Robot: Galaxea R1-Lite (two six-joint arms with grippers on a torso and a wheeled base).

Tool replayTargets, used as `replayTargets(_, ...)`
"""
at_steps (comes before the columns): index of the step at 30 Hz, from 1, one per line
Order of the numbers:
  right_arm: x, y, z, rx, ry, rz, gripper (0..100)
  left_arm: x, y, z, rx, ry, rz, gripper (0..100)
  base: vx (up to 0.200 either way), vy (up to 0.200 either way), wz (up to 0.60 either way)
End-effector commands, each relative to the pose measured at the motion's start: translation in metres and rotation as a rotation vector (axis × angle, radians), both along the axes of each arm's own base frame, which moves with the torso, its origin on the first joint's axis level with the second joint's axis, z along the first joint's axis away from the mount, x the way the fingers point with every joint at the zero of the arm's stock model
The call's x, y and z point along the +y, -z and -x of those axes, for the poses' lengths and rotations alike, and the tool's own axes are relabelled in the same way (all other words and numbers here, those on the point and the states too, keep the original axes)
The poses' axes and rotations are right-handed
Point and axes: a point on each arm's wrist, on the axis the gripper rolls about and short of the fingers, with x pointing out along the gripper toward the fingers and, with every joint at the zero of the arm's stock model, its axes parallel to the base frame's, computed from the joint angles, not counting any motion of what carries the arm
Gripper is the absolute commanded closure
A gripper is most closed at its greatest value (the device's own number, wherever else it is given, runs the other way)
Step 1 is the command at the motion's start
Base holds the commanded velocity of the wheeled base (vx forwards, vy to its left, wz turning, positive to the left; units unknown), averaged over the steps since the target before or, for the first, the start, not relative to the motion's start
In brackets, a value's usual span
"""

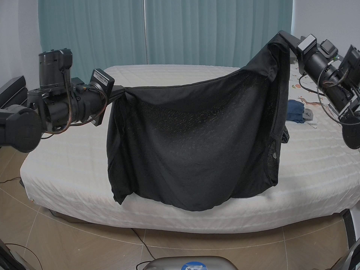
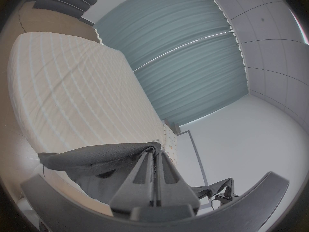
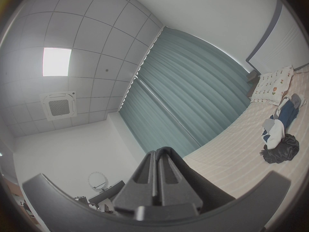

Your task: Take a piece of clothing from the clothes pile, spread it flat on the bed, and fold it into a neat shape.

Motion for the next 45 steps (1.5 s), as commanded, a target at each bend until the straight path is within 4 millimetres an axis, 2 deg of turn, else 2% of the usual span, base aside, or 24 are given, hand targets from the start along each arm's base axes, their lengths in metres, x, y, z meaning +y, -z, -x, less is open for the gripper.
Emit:
replayTargets(1,0.010,0.040,-0.046,0.073,0.017,0.018,100,-0.008,0.038,-0.042,0.095,-0.015,-0.024,100,0.200,0.000,0.00)
replayTargets(8,0.014,0.053,-0.062,0.096,0.023,0.032,100,-0.012,0.063,-0.070,0.138,-0.032,-0.016,100,0.200,0.000,0.00)
replayTargets(10,0.017,0.066,-0.072,0.118,0.032,0.060,100,-0.013,0.073,-0.084,0.136,-0.044,0.014,100,0.200,0.000,0.00)
replayTargets(12,0.017,0.069,-0.074,0.123,0.033,0.065,100,-0.013,0.074,-0.086,0.137,-0.047,0.017,100,0.200,0.000,0.00)
replayTargets(13,0.019,0.079,-0.081,0.137,0.036,0.078,100,-0.011,0.084,-0.098,0.148,-0.059,0.016,100,0.200,0.000,0.00)
replayTargets(17,0.021,0.092,-0.098,0.145,0.048,0.085,100,-0.010,0.102,-0.117,0.172,-0.076,0.009,100,0.200,0.000,0.00)
replayTargets(24,0.024,0.140,-0.131,0.220,0.103,0.129,100,-0.013,0.130,-0.138,0.207,-0.081,-0.002,100,0.000,0.000,0.00)
replayTargets(28,0.029,0.159,-0.144,0.232,0.132,0.139,100,-0.011,0.145,-0.148,0.225,-0.089,-0.007,100,0.000,0.000,0.00)
replayTargets(33,0.033,0.174,-0.161,0.237,0.164,0.144,100,-0.010,0.161,-0.165,0.226,-0.104,-0.001,100,0.000,0.000,0.00)
replayTargets(34,0.034,0.179,-0.165,0.239,0.171,0.143,100,-0.008,0.164,-0.169,0.228,-0.111,0.008,0,0.000,0.000,0.00)
replayTargets(35,0.034,0.185,-0.169,0.241,0.174,0.143,0,-0.007,0.168,-0.173,0.233,-0.118,0.023,0,0.000,0.000,0.00)
replayTargets(36,0.034,0.185,-0.169,0.241,0.174,0.143,0,-0.007,0.168,-0.173,0.233,-0.118,0.023,0,0.000,0.000,0.00)
replayTargets(37,0.036,0.198,-0.177,0.259,0.174,0.149,0,-0.007,0.176,-0.183,0.239,-0.130,0.059,0,0.000,0.000,0.00)
replayTargets(38,0.036,0.198,-0.177,0.259,0.174,0.149,0,-0.007,0.176,-0.183,0.239,-0.130,0.059,0,0.000,0.000,0.00)
replayTargets(39,0.036,0.225,-0.185,0.321,0.180,0.179,0,-0.009,0.190,-0.194,0.251,-0.151,0.080,0,0.000,0.000,0.00)
replayTargets(45,0.014,0.290,-0.197,0.458,0.288,0.329,0,-0.010,0.211,-0.201,0.268,-0.192,0.058,0,0.000,0.000,0.00)
